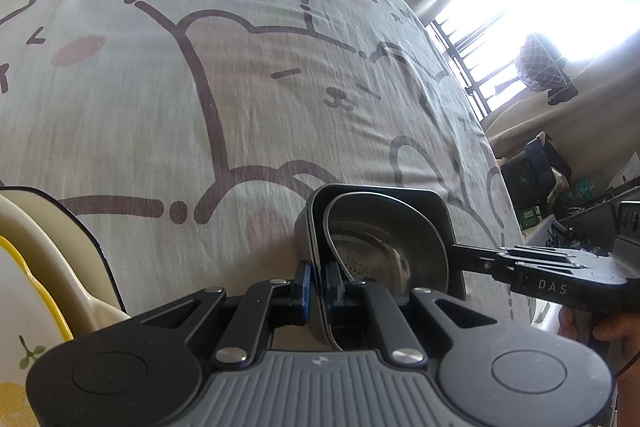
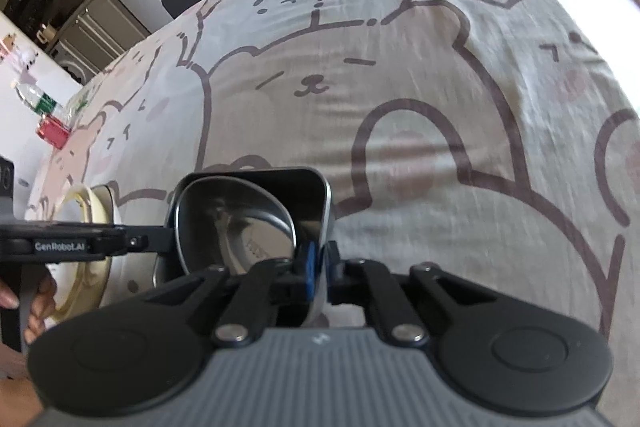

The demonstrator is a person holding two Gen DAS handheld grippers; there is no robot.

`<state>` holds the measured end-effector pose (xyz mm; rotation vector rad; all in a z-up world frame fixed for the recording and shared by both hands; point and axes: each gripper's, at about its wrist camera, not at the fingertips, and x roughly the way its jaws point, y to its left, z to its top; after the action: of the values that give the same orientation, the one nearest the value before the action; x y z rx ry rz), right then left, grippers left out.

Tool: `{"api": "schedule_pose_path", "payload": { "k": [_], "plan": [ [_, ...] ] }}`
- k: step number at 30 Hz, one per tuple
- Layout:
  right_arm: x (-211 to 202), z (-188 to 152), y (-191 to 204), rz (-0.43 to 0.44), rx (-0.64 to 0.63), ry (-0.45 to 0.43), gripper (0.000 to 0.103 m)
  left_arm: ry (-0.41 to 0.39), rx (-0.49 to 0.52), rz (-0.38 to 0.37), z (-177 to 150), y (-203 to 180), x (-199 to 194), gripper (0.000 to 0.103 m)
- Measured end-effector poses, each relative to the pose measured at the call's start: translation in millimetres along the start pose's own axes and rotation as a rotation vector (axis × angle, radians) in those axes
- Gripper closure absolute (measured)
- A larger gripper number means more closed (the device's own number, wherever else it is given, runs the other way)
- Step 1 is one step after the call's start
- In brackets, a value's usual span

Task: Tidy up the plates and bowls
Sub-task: 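Lift the steel tray holding the bowl with both grippers, then carry the steel tray with both grippers over the cream plate stack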

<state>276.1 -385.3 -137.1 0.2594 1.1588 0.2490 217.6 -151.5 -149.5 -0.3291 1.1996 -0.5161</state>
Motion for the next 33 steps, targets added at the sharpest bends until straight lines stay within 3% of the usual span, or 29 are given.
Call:
{"api": "schedule_pose_path", "payload": {
  "k": [9,21,33],
  "plan": [
    [-12,-4,-1,0.045,0.006,-0.037,0.097,-0.018,-0.033,-0.011,2,2,-10,0.097],
    [-44,-1,6,0.204,0.089,-0.167,0.097,-0.171,-0.102,-0.133,6,15,-76,0.097],
    [-63,3,49,0.35,0.084,-0.249,0.096,-0.329,-0.141,-0.216,-16,47,-161,0.097]
  ]
}}
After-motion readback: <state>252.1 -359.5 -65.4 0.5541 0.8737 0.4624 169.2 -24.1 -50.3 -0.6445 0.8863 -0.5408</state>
